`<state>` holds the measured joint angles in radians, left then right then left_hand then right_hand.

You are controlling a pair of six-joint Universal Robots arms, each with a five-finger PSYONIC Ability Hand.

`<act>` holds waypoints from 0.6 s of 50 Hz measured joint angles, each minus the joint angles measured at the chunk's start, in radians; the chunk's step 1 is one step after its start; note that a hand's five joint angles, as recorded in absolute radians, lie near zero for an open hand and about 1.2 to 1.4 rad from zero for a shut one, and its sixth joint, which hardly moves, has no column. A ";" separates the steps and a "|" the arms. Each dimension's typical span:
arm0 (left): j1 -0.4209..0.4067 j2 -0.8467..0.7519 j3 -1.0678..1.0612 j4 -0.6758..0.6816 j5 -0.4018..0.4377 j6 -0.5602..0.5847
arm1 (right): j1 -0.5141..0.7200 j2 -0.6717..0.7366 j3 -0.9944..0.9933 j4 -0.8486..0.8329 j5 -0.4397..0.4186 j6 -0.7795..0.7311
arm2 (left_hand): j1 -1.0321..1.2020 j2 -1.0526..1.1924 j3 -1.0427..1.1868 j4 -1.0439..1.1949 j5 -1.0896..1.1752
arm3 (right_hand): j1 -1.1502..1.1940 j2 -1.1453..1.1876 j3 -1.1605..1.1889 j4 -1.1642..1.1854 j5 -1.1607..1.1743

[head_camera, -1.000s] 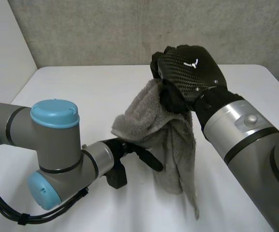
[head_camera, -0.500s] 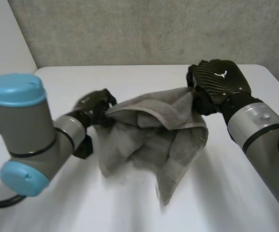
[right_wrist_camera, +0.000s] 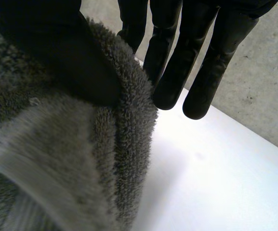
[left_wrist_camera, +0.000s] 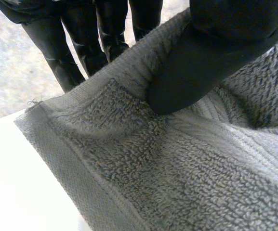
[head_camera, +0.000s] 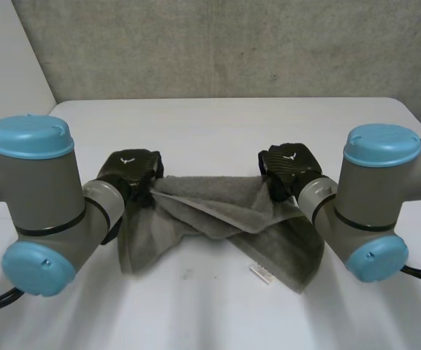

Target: Fold the laundry

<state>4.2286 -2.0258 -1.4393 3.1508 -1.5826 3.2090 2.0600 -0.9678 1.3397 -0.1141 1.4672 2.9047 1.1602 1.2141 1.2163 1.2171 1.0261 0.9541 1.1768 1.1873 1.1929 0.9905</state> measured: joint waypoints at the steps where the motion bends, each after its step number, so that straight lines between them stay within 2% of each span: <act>1: 0.005 -0.007 0.002 0.013 -0.004 0.013 | -0.001 0.015 -0.020 0.000 0.002 -0.004 | 0.000 0.000 0.000 0.000 0.000 | 0.000 -0.005 -0.008 -0.009 -0.004; 3: 0.012 -0.016 0.003 0.027 -0.009 0.031 | -0.001 0.022 -0.031 0.001 0.003 -0.005 | 0.000 0.000 0.000 0.000 0.000 | -0.015 -0.063 -0.061 -0.068 -0.039; 4: 0.021 -0.024 0.002 0.040 -0.014 0.052 | -0.003 0.025 -0.037 0.004 0.005 -0.005 | -0.009 -0.061 -0.048 -0.049 -0.032 | -0.190 -0.244 -0.254 -0.260 -0.219; 5: 0.024 -0.026 -0.001 0.045 -0.016 0.061 | -0.004 0.024 -0.038 0.005 0.006 -0.005 | -0.060 -0.147 -0.149 -0.127 -0.102 | -0.269 -0.349 -0.336 -0.342 -0.297; 6: 0.024 -0.026 -0.001 0.045 -0.016 0.061 | -0.004 0.024 -0.038 0.005 0.006 -0.005 | -0.060 -0.147 -0.149 -0.127 -0.102 | -0.269 -0.349 -0.336 -0.342 -0.297; 7: 0.030 -0.031 -0.010 0.053 -0.019 0.079 | -0.005 0.018 -0.036 0.009 0.009 -0.003 | -0.322 -0.340 -0.332 -0.335 -0.320 | -0.426 -0.514 -0.497 -0.503 -0.453; 8: 0.034 -0.030 -0.018 0.056 -0.020 0.089 | -0.008 0.005 -0.028 0.017 0.015 0.001 | -0.345 -0.376 -0.376 -0.378 -0.362 | -0.636 -0.778 -0.782 -0.787 -0.745; 9: 0.034 -0.030 -0.018 0.056 -0.020 0.089 | -0.008 0.005 -0.028 0.017 0.015 0.001 | -0.345 -0.376 -0.376 -0.378 -0.362 | -0.636 -0.778 -0.782 -0.787 -0.745; 10: 0.038 -0.022 -0.041 0.062 -0.021 0.103 | -0.012 -0.027 -0.007 0.035 0.029 0.009 | -0.526 -0.557 -0.558 -0.561 -0.545 | -0.709 -0.901 -0.922 -0.924 -0.893; 17: 0.036 0.064 -0.103 0.065 -0.019 0.106 | -0.064 -0.139 0.077 0.103 0.067 0.075 | -0.727 -0.780 -0.782 -0.786 -0.770 | -0.722 -0.929 -0.956 -0.944 -0.918; 24: 0.020 0.196 -0.184 0.078 -0.016 0.101 | -0.176 -0.272 0.217 0.165 0.065 0.198 | -0.765 -0.827 -0.827 -0.832 -0.817 | -0.722 -0.929 -0.956 -0.944 -0.918; 30: 0.008 0.259 -0.257 0.112 -0.016 0.110 | -0.213 -0.338 0.344 0.164 0.027 0.228 | -0.765 -0.827 -0.827 -0.832 -0.817 | -0.722 -0.929 -0.956 -0.944 -0.918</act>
<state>4.2362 -1.7664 -1.6967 3.2632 -1.5982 3.3189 1.8472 -1.3055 1.6839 0.0503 1.4939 3.1332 0.3956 0.3868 0.3889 0.3853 0.2093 0.2326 0.2481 0.2315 0.2493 0.0721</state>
